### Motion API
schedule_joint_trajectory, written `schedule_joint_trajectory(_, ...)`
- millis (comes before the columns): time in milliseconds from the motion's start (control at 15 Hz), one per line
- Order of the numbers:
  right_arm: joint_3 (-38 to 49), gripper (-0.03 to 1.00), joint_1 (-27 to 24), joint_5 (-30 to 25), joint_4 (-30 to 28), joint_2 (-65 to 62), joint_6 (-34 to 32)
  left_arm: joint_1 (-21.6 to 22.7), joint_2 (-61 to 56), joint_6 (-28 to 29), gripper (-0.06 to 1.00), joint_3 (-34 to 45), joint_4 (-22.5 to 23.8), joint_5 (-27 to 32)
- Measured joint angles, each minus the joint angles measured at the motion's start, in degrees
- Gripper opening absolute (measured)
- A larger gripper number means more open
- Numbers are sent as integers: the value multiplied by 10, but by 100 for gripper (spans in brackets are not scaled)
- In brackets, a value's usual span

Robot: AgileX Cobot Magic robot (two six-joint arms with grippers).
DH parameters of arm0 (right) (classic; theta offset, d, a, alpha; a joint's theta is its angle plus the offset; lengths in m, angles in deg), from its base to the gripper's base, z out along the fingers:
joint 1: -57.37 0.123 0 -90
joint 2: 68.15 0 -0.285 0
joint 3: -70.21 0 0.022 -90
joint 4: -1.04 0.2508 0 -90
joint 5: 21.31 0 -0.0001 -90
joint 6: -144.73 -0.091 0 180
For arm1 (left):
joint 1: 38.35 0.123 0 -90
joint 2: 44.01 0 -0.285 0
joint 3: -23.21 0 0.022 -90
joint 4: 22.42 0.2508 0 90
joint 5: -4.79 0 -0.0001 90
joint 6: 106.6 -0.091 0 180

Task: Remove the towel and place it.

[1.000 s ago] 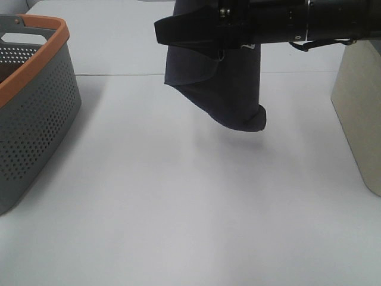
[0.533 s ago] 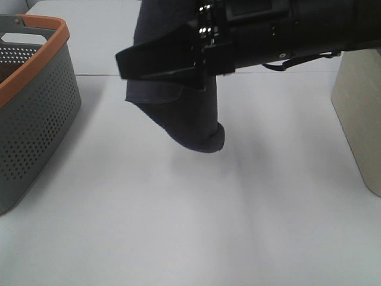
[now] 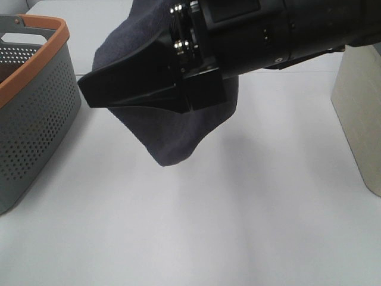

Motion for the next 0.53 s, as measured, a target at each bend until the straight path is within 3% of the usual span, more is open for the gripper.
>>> schedule_joint_trajectory(200,0,56,0,25,-69,-25,-66,0,0,0,0,0,1,1)
schedule_joint_trajectory(333,0,56,0,76,-213,-30,-253,0,0,0,0,0,2,1)
schedule_joint_trajectory(533,0,52,0,112,-303,-30,-367,0,0,0,0,0,3,2)
